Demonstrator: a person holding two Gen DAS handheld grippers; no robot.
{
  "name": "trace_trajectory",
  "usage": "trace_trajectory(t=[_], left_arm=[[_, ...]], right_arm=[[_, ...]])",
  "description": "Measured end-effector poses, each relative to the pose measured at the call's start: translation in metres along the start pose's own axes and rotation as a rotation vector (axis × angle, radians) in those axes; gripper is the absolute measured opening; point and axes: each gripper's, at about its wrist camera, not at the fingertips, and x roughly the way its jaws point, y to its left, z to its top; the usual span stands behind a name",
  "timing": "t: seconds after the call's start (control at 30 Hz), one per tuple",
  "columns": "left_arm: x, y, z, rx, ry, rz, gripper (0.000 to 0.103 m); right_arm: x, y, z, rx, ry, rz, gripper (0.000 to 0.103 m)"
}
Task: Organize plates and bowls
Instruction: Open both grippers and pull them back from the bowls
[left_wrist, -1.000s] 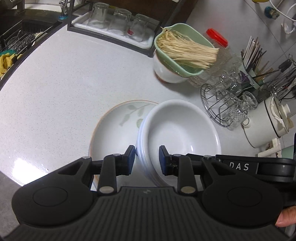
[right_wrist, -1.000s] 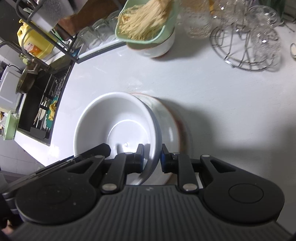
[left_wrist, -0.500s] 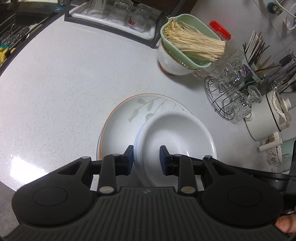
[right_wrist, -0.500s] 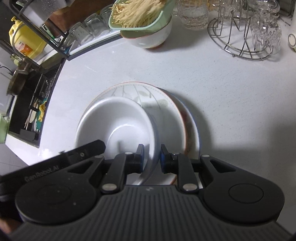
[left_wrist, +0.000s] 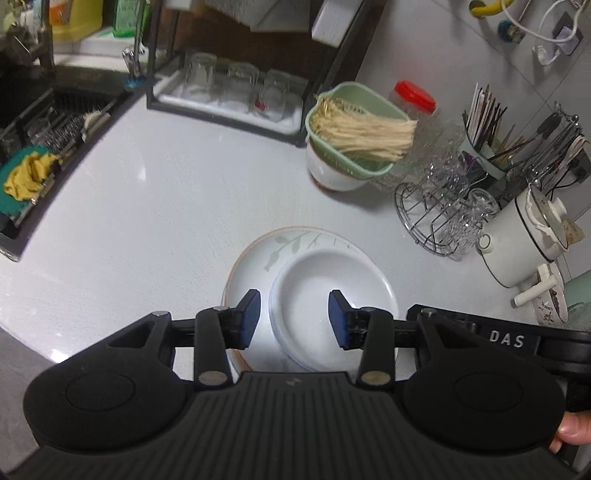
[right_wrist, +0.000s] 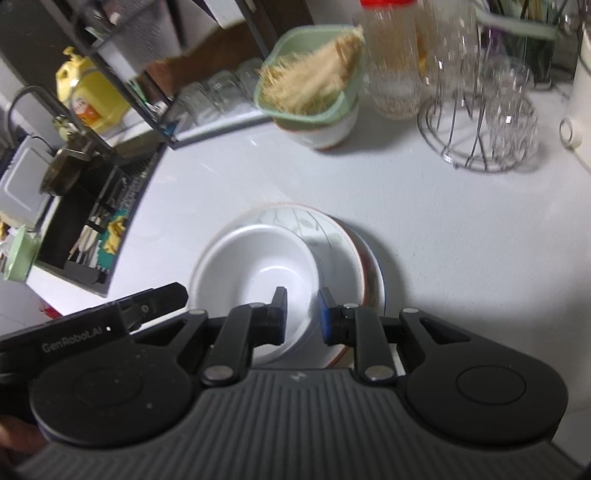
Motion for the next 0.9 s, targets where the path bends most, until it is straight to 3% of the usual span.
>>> trace_trajectory(t=[0.13, 0.27, 0.3, 0.33, 0.4, 0.43, 0.7, 0.9], left_arm=[[-0.040, -0.004, -0.004, 0.002, -0.056, 0.006, 0.049], [-0.083, -0.011, -0.011, 0.013, -0.122, 0.015, 0.061], [-0.096, -0.013, -0.013, 0.008, -0.136, 0.004, 0.063], [-0.107, -0.015, -0.016, 0.001, -0.153, -0.011, 0.064], [-0.129, -0.021, -0.023, -0.001, -0.185, -0.009, 0.068], [-0.139, -0.024, -0.027, 0.006, -0.199, -0.004, 0.069], [-0.204, -0.048, -0.075, 0.075, -0.268, 0.059, 0.089], [-0.238, -0.059, -0.115, 0.091, -0.284, 0.091, 0.095]], right_arm=[[-0.035, 0.010, -0.001, -0.047, -0.065, 0.020, 0.022], [-0.072, 0.020, -0.006, -0.083, -0.144, 0.032, 0.023], [-0.081, 0.022, -0.009, -0.090, -0.160, 0.037, 0.032], [-0.090, 0.023, -0.012, -0.094, -0.179, 0.048, 0.051], [-0.106, 0.024, -0.019, -0.108, -0.226, 0.059, 0.076], [-0.112, 0.025, -0.023, -0.118, -0.247, 0.056, 0.081], [-0.159, 0.022, -0.065, -0.135, -0.322, 0.046, 0.081], [-0.195, 0.024, -0.099, -0.151, -0.371, 0.053, 0.081]])
